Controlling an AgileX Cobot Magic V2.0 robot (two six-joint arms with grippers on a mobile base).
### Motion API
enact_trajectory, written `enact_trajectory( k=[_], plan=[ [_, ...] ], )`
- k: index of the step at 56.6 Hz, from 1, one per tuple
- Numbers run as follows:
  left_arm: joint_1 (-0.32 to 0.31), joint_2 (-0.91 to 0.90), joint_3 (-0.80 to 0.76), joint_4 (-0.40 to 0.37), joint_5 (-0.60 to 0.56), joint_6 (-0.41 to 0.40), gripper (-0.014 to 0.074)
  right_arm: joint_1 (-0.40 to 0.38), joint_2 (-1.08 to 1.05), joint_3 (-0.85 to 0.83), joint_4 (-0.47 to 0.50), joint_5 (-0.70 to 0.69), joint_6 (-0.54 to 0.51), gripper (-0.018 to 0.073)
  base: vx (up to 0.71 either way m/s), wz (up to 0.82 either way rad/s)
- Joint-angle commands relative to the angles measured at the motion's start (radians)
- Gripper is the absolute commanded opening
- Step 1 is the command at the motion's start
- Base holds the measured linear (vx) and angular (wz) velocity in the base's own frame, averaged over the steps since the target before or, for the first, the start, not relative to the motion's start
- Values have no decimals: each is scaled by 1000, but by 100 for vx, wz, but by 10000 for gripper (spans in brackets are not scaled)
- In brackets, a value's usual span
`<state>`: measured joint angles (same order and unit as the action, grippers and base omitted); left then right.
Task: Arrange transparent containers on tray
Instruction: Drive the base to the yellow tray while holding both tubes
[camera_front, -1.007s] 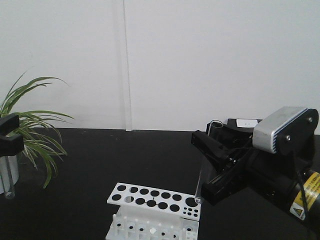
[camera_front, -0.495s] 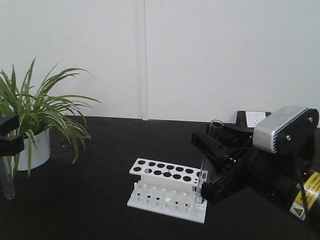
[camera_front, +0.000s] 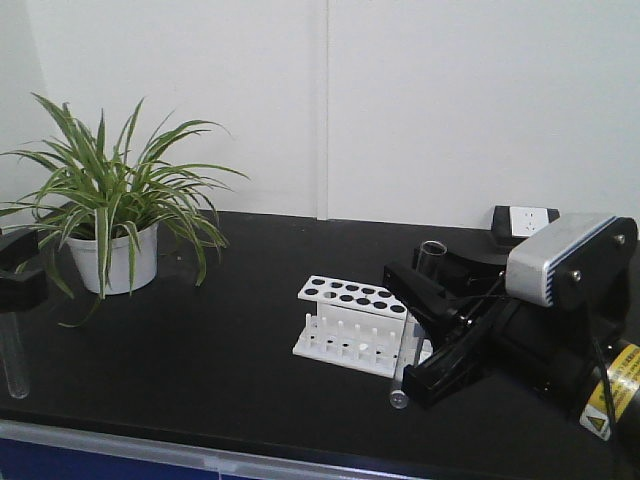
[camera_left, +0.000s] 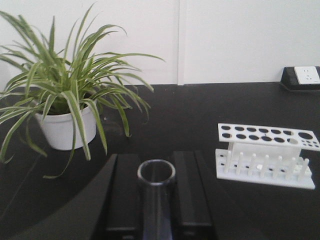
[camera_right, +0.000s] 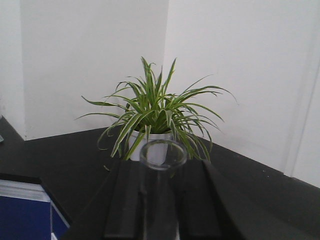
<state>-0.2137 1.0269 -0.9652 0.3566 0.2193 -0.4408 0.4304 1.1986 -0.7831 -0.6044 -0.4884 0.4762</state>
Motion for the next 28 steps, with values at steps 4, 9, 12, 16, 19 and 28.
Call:
enact_trajectory(
  k=[4,9,12,16,19,28],
  plan=[
    [-5,-15,-36,0,-72,-9,-3,0,-27,-30,16,-68,-5,-11,-28,14],
    [-5,-15,-36,0,-72,-9,-3,0,-27,-30,16,-68,-5,-11,-29,15],
    [-5,-15,-36,0,-72,-9,-3,0,-27,-30,16,-68,-5,-11,-29,17],
    [-5,-15,-36,0,-72,-9,-3,0,-27,-30,16,-68,-5,-11,-30,20],
    [-5,-15,-36,0,-72,-9,-3,0,-27,-30,16,-68,-5,-11,-31,21],
    [-5,-15,-36,0,-72,-9,-3,0,-27,-30,16,-68,-5,-11,-31,25]
  ],
)
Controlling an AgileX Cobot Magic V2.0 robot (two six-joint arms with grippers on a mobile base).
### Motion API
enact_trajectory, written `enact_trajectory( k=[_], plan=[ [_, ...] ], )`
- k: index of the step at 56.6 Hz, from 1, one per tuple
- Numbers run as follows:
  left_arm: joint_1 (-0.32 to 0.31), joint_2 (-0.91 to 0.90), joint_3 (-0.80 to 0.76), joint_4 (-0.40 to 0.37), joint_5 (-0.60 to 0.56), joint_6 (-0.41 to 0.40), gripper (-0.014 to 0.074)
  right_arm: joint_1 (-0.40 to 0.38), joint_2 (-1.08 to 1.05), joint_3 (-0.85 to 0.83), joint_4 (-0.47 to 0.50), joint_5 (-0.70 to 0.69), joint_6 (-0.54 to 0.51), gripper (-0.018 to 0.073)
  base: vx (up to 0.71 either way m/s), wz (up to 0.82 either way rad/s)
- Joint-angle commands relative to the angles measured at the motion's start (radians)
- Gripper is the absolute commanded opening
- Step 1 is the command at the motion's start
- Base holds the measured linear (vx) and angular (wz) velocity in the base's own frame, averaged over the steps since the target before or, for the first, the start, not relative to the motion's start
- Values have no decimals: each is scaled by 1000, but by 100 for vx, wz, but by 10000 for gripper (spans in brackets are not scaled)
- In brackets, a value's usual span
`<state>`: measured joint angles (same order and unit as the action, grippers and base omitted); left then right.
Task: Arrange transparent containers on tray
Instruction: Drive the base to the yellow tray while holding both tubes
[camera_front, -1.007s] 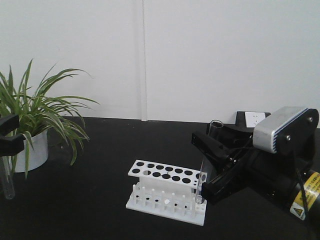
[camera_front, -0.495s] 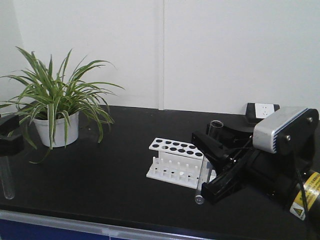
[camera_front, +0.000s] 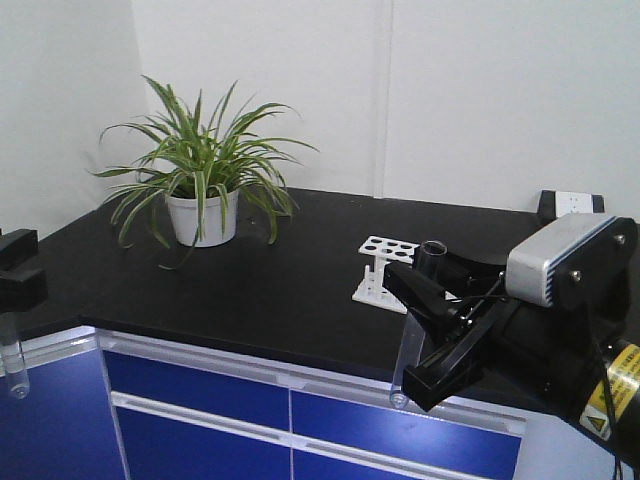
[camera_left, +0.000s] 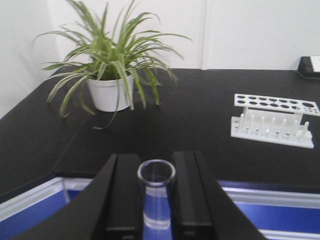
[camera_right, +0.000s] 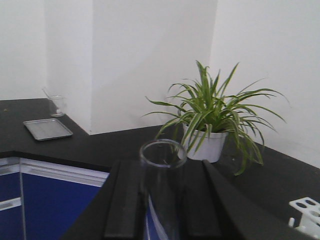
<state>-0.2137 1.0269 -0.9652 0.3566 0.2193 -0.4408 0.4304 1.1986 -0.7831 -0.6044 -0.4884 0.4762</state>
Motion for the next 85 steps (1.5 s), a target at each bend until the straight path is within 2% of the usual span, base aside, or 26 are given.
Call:
enact_trajectory(
  k=[1,45,85],
  plan=[
    [-5,-15,-36,0,-72,-9,-3,0,-27,-30,16,-68,-5,-11,-32,27],
    [-5,-15,-36,0,-72,-9,-3,0,-27,-30,16,-67,-5,-11,-31,31],
    [-5,-15,-36,0,-72,-9,-3,0,-27,-30,16,-68,-5,-11,-19,54]
  ],
)
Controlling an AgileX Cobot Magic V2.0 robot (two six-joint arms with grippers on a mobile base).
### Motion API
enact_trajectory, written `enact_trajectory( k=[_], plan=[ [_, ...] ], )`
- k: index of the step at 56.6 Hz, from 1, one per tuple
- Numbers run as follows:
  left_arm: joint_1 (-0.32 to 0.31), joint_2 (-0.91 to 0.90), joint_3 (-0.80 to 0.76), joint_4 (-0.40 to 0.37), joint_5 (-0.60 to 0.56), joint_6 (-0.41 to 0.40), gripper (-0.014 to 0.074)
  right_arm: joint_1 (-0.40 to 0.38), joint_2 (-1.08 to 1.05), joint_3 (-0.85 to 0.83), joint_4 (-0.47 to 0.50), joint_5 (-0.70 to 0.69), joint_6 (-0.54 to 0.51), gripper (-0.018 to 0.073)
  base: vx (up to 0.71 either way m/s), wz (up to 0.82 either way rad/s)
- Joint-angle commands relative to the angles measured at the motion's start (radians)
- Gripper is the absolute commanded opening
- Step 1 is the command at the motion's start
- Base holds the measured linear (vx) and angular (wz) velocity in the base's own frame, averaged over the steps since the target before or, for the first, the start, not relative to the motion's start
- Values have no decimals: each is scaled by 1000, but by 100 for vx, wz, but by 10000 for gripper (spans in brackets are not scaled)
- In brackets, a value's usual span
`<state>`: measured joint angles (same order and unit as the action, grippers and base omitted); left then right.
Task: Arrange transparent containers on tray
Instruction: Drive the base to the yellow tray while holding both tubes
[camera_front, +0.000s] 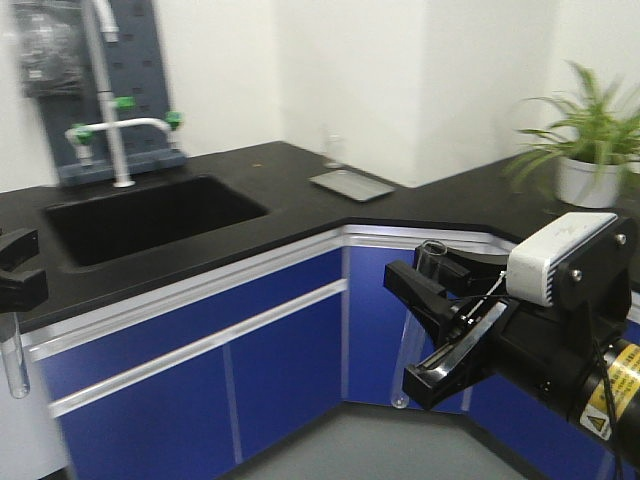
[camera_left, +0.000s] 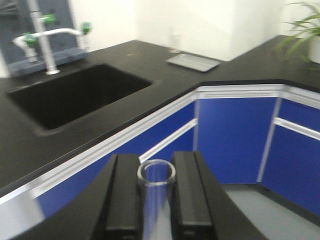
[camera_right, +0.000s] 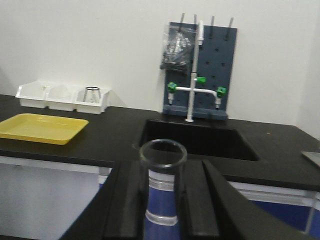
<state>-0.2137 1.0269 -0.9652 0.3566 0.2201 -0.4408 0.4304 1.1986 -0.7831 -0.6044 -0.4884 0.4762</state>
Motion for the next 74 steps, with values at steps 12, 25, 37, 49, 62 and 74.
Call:
enact_trajectory(
  k=[12,25,37,49,62,74],
  plan=[
    [-5,-15,-36,0,-72,-9,-3,0,-27,-30,16,-68,-5,-11,-8,74],
    [-5,-15,-36,0,-70,-9,-3,0,-27,-30,16,-68,-5,-11,-1,73],
    [-5,-16,-36,0,-70,-9,-3,0,-27,-30,16,-68,-5,-11,9,59],
    [-5,-16,-36,0,-70,-9,-3,0,-27,-30,16,-71,-5,-11,17,49],
    [-5,-16,-36,0,-70,-9,-3,0,-27,-30,16,-71,-5,-11,22,46],
    [-5,-16,-36,0,-70,-9,-3,0,-27,-30,16,-71,-5,-11,26,34]
  ],
)
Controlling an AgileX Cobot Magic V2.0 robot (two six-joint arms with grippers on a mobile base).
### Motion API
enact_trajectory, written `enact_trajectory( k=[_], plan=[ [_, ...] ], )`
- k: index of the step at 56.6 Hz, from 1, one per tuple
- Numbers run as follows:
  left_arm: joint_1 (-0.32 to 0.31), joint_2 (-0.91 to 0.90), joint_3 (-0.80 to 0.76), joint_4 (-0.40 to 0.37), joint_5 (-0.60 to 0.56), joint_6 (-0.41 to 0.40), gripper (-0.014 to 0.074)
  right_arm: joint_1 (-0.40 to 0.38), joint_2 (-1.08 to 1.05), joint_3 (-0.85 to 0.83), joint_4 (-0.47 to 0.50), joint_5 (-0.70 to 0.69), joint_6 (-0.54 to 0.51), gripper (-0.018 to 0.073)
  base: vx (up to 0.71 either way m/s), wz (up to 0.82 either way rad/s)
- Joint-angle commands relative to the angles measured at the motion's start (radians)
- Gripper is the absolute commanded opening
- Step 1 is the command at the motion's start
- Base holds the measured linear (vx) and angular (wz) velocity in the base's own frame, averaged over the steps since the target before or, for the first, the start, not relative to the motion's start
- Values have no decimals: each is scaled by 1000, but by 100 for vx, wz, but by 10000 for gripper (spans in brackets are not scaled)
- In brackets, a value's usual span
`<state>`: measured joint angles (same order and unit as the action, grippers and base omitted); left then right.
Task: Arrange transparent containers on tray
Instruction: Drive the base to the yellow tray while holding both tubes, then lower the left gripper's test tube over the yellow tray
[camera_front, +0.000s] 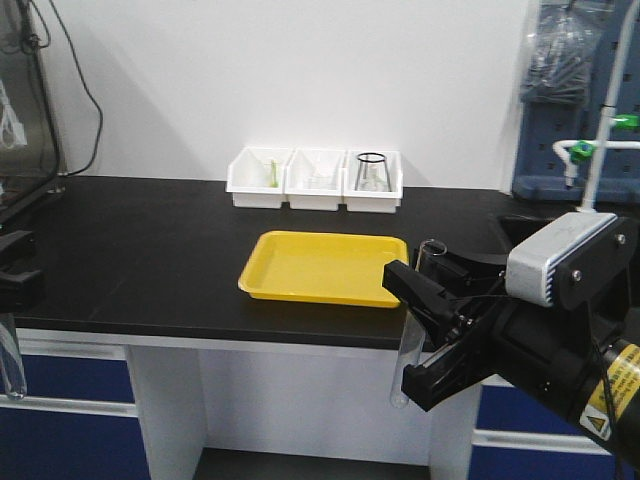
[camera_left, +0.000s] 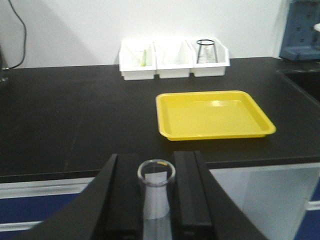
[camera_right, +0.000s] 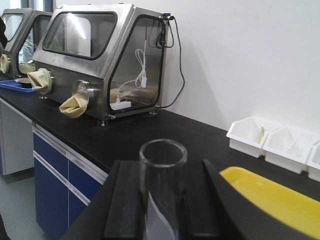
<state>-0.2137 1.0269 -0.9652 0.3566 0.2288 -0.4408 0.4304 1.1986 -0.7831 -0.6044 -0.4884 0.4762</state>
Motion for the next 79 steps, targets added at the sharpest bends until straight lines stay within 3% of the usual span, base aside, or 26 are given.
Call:
enact_trajectory(
  k=[1,38,79],
  plan=[
    [-5,-16,-36,0,-78,-9,-3,0,-27,-30,16,-71,-5,-11,27,27],
    [-5,-16,-36,0,-78,-9,-3,0,-27,-30,16,-71,-5,-11,34,12],
    [-5,-14,-36,0,-78,-9,-3,0,-27,-30,16,-67,-5,-11,34,-22]
  ],
)
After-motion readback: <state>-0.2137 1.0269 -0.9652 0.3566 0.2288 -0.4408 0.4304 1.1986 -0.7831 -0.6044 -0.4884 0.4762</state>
